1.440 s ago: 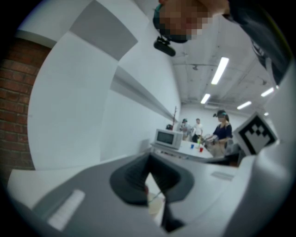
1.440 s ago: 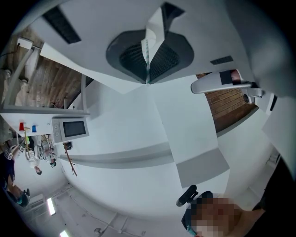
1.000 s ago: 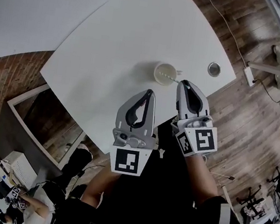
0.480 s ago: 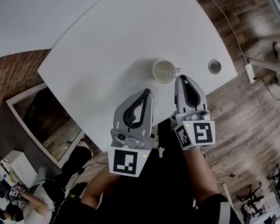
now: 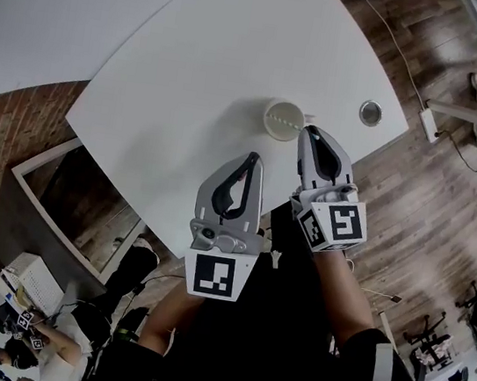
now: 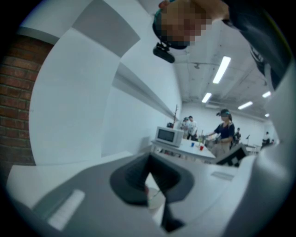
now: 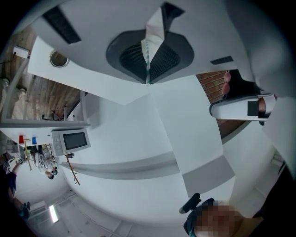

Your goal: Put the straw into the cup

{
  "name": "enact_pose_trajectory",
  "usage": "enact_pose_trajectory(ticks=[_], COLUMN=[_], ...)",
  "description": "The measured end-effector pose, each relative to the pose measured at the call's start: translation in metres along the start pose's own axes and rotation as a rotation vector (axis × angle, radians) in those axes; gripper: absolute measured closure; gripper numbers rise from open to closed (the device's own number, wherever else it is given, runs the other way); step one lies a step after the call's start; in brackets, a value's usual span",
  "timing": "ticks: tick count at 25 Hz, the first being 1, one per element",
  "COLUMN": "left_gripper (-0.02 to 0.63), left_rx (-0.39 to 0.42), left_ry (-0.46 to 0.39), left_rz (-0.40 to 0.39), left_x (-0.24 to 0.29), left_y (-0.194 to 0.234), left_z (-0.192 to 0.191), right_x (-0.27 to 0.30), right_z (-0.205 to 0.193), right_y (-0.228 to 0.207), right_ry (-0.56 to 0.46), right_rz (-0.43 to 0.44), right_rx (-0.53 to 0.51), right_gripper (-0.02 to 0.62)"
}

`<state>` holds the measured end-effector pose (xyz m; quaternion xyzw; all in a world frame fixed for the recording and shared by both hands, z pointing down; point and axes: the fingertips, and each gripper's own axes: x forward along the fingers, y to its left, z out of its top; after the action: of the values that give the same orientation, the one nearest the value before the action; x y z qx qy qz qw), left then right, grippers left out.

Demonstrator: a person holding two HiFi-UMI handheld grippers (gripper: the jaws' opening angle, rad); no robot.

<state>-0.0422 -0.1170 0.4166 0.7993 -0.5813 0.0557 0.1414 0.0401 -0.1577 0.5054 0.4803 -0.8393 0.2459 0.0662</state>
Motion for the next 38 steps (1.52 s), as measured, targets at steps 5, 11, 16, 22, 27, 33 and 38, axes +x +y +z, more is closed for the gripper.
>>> enact_pose_trajectory(ticks=[5,11,16,22,27,33,38], left_gripper=[0.603,0.603,0.603,0.603,0.603,0.603,0.603], left_rx=[-0.004,0.001,0.001,-0.001,0.002,-0.004,0.003], left_ry=[-0.007,-0.001,0.005,0.009,0.008,0.009,0.015], left_rz=[0.006,0.003,0.0,0.001,-0.001,0.002,-0.001], left_x=[0.001,0.001,0.001,0.001,0.002,0.002,0.001], left_y=[0.0,0.0,-0.002,-0.003,-0.005,-0.007,-0.011], left_z=[0.0,-0.001,-0.004,-0.005,-0.006,-0.007,-0.009], right_x=[0.001,0.002,0.001,0.0,0.0,-0.003,-0.005], right_z=[0.001,-0.001,-0.003,-0.004,-0.006,-0.009,-0.01], right_y=[-0.002,-0.004,-0.006,-0.01,-0.016,-0.021,-0.024], right_ry=[-0.004,-0.004,0.003,0.008,0.012,0.013,0.007], right_rz=[0.001,0.005,0.006,0.0,-0.011,-0.018,-0.019], right_rx=[0.007,0.0,0.003,0.011,0.018,0.03,0.037], right_gripper=[0.572,0.571,0.569,0.539,0.525,0.52,0.516])
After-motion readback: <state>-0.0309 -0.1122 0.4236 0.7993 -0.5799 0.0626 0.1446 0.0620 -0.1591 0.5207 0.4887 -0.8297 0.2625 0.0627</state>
